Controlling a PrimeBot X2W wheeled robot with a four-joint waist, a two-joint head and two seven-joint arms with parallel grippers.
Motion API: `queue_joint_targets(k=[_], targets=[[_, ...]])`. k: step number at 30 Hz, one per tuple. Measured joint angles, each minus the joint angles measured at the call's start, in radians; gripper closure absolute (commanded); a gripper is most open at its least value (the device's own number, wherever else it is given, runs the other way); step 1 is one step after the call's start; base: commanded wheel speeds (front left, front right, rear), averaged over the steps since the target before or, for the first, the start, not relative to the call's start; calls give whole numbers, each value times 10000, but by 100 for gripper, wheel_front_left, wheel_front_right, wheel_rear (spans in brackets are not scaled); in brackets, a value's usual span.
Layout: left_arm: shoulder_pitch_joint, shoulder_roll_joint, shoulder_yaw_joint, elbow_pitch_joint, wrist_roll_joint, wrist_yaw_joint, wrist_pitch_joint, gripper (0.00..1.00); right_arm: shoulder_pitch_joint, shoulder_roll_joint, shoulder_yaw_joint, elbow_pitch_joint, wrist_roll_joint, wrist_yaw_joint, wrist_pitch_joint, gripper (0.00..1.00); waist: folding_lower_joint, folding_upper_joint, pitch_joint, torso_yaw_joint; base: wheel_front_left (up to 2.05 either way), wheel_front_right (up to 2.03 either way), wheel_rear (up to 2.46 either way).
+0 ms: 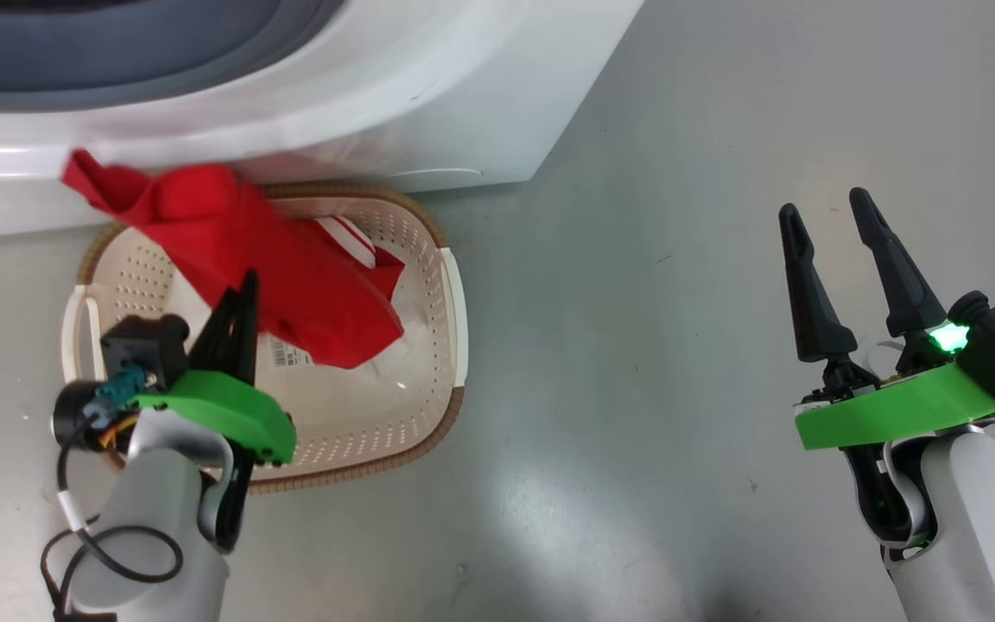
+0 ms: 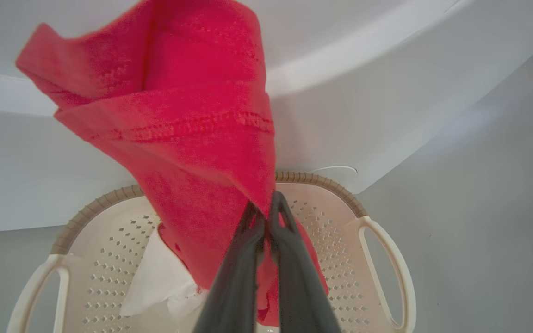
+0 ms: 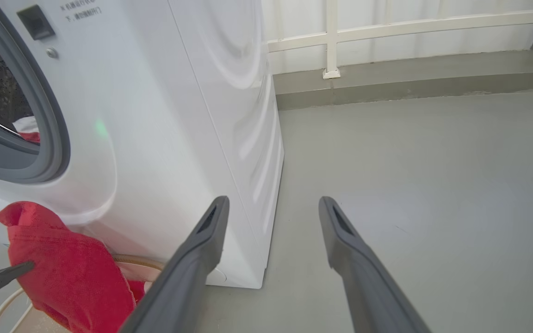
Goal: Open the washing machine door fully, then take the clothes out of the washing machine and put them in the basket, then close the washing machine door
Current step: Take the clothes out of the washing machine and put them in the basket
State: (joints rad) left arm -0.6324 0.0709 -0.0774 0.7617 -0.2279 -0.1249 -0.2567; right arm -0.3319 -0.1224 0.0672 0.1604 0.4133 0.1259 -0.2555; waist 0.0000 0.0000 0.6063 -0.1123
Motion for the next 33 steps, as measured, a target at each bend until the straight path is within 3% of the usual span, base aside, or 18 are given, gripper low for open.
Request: queue_joint_targets(k=[14,20,22,23,24,25,26,33], targets=[[-705,-75,-148,2899,130,0,8,100,-248,-6,65,-52,0,0,0,0,0,0,504,-243,0,0,0],[-1357,-29,-217,3515,65,-2,10,100,-274,-6,75,-71,0,0,0,0,0,0,737,-318,0,0,0],[-1520,4,-213,3707,65,-2,10,62,-313,-4,73,-71,0,0,0,0,0,0,823,-336,0,0,0],[-1550,17,-205,3756,65,0,10,51,-370,-2,73,-69,0,0,0,0,0,0,852,-346,0,0,0],[-1561,23,-196,3802,65,-2,10,25,-430,0,67,-71,0,0,0,0,0,0,870,-356,0,0,0],[-1566,23,-184,3852,65,0,10,8,-468,0,65,-73,0,0,0,0,0,-1,879,-363,0,0,0],[-1569,23,-176,3891,65,-2,10,0,-473,0,59,-73,0,0,0,0,0,0,881,-362,0,0,0],[-1662,54,-90,3935,65,-2,10,0,-473,0,46,-73,0,0,0,0,0,0,883,-267,0,0,0]])
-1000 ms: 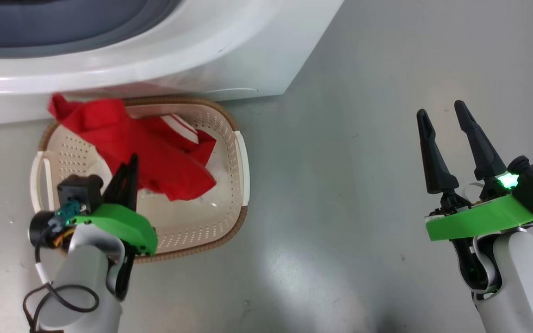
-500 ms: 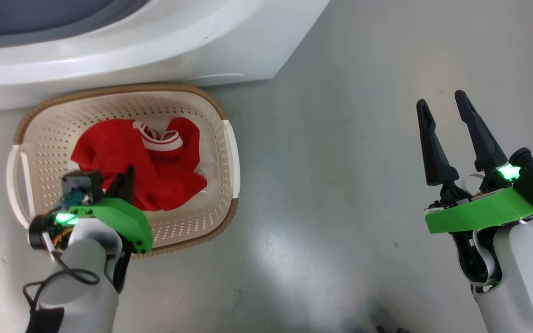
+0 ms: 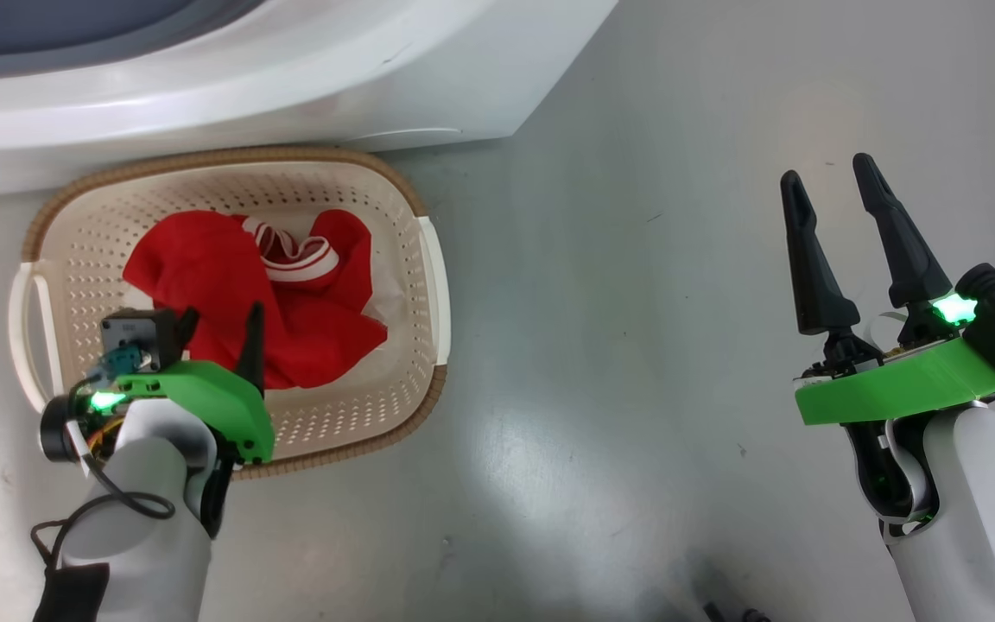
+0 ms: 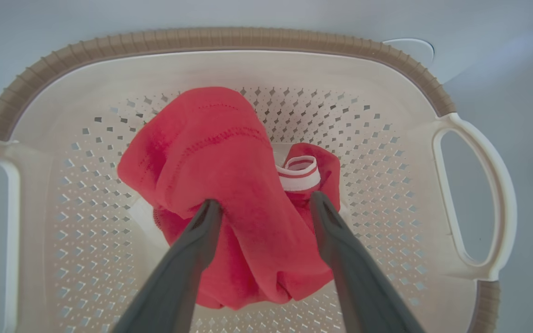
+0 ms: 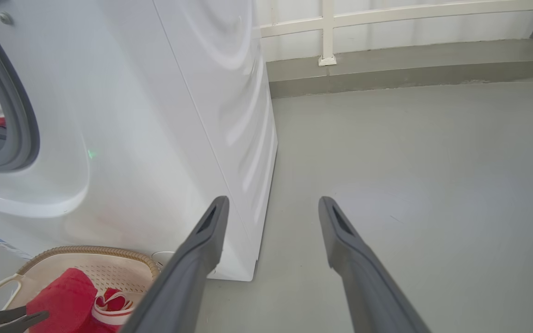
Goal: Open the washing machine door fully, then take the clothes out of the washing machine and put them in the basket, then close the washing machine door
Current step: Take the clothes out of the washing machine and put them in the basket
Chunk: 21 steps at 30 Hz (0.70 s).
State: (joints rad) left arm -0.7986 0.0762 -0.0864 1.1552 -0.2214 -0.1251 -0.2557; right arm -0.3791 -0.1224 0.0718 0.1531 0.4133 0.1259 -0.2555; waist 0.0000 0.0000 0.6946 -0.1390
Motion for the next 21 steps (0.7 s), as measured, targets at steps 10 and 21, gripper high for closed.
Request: queue_joint_targets(k=[10,21], targets=[[60,-17,261,-602,-2,0,0,0,1,-6,-21,71,0,0,0,0,0,0,-318,111,0,0,0],[1105,-42,639,-1603,-2,0,0,0,190,-8,23,314,-12,0,0,0,0,0,-1337,163,0,0,0]])
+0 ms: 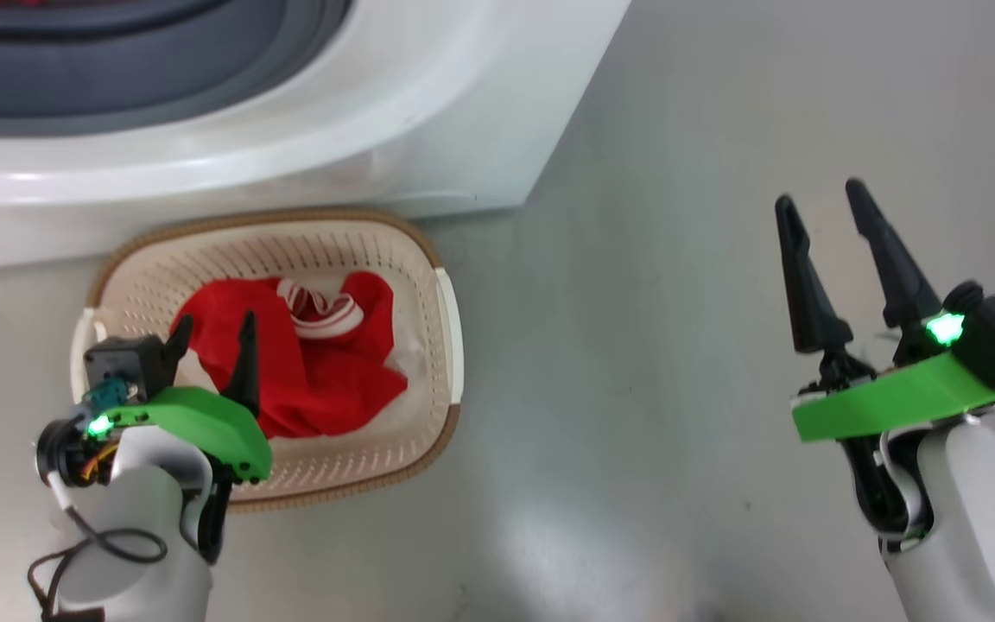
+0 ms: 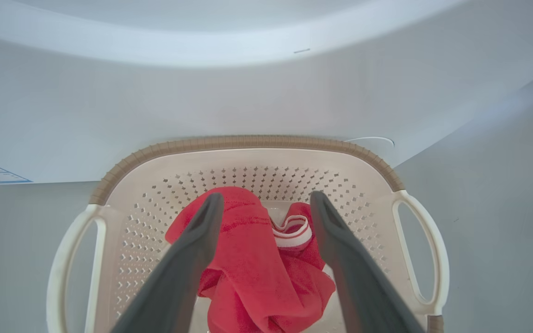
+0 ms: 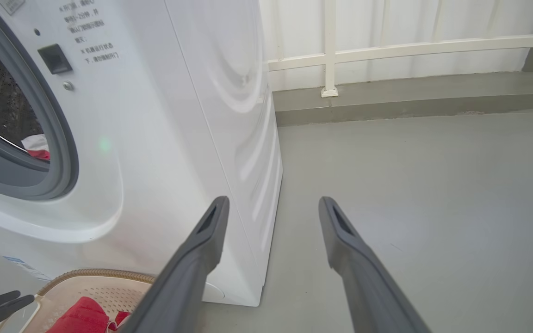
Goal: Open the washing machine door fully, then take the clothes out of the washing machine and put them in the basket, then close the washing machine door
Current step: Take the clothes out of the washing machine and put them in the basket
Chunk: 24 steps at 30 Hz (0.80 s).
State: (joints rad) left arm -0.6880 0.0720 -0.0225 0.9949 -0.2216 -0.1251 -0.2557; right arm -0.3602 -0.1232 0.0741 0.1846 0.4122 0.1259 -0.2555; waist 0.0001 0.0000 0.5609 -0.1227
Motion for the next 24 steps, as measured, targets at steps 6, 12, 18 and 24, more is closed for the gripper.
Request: queue_joint_targets(k=[6,12,18,24], targets=[[737,-10,178,-1012,4,0,0,0,520,-42,38,167,-2,0,0,0,0,0,-769,40,0,0,0],[1664,-35,270,-2368,12,0,0,0,1008,-261,42,309,-4,0,2,0,0,0,-1610,124,0,0,0],[2714,-75,395,-3607,82,0,0,0,1588,-382,4,387,-4,0,2,0,-1,0,-2434,245,0,0,0],[3627,-98,545,-4773,115,0,0,0,2163,-474,-107,420,-12,0,2,0,-1,0,-3174,422,0,0,0]])
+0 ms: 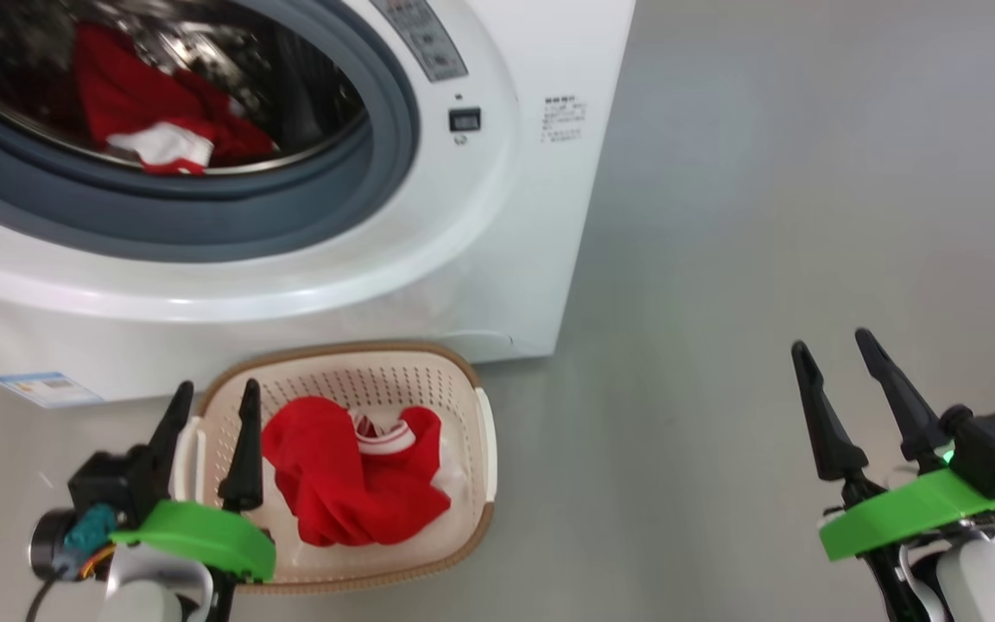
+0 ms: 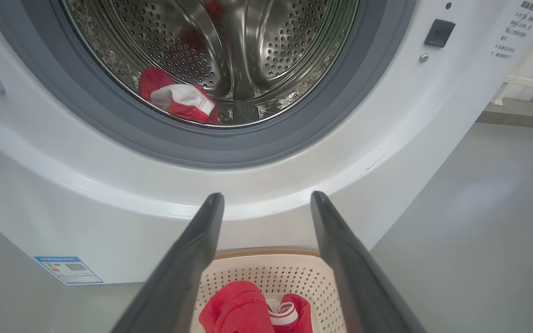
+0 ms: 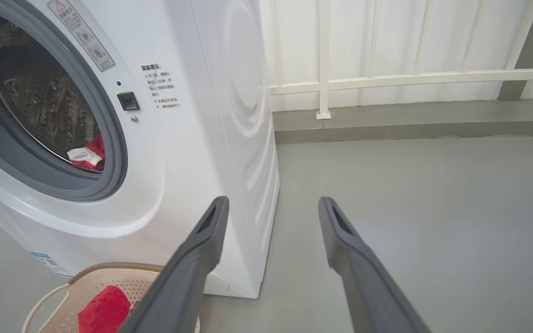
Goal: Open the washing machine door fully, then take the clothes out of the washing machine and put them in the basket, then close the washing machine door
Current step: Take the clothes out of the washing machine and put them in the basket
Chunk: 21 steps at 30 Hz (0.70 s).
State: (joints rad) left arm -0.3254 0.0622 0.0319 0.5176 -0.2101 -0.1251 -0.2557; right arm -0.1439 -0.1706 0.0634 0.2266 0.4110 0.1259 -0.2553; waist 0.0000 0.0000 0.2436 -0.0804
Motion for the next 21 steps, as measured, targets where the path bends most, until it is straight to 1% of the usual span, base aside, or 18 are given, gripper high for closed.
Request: queue_joint_targets(k=[11,21], targets=[[1592,-71,199,-1588,245,0,0,0,1015,-144,-221,12,0,0,0,0,0,0,-1085,297,0,0,0],[2636,-94,550,-2846,245,0,0,0,1620,-205,-543,-81,-75,0,0,0,0,0,-1475,396,0,0,0]])
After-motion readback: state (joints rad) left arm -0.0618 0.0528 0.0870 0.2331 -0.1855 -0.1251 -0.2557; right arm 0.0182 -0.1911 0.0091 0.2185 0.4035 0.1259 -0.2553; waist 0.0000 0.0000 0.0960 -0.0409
